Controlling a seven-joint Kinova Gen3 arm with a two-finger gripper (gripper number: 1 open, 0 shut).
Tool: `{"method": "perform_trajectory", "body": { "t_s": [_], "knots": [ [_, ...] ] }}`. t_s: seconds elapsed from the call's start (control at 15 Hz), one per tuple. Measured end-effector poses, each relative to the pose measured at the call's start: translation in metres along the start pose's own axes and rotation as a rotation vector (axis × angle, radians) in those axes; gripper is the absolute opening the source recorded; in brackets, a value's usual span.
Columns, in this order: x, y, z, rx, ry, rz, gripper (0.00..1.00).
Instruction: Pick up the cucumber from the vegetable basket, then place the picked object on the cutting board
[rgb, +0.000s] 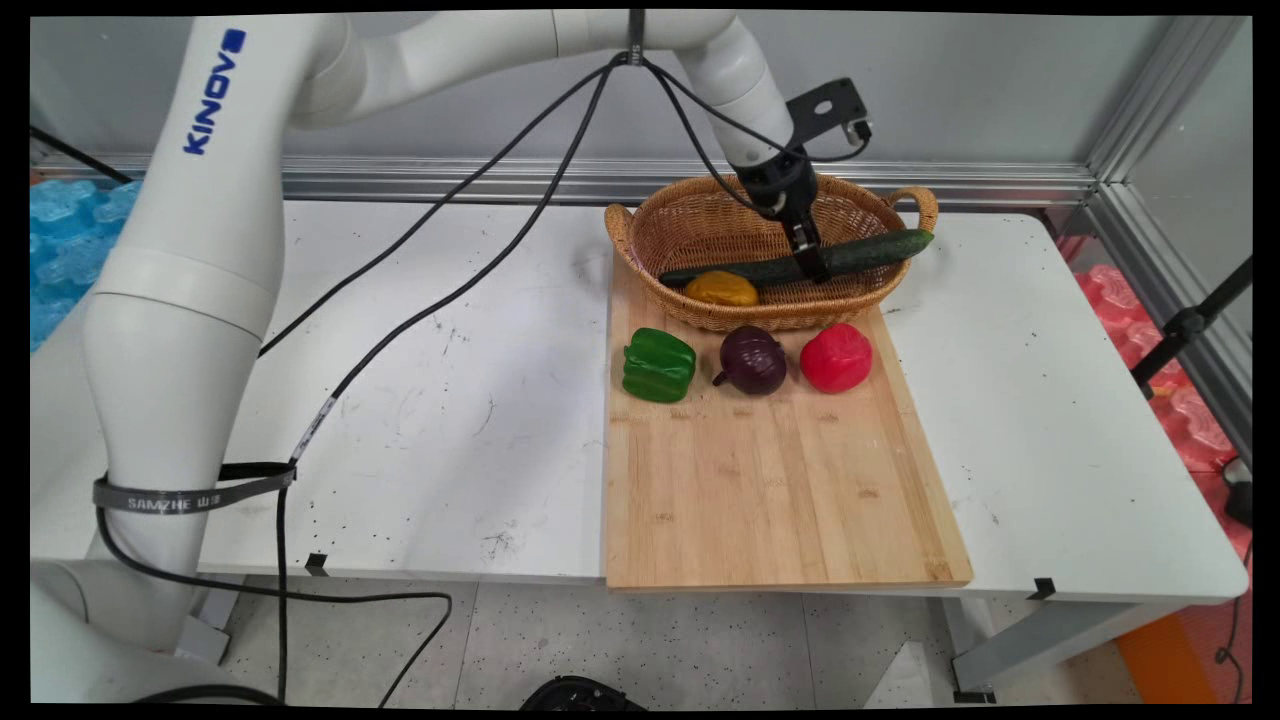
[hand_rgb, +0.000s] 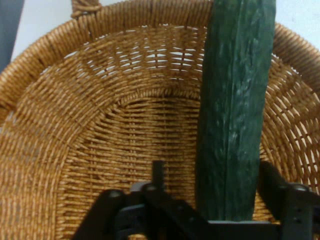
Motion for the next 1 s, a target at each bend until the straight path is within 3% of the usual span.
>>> {"method": "perform_trajectory", "body": {
  "t_s": [0.47,1.0],
  "knots": [
    [0.005,0.002,-0.003,-0.022,-0.001,0.082,0.0],
    [0.032,0.009,-0.086,0.001,0.113,0.136,0.0]
  ]
}}
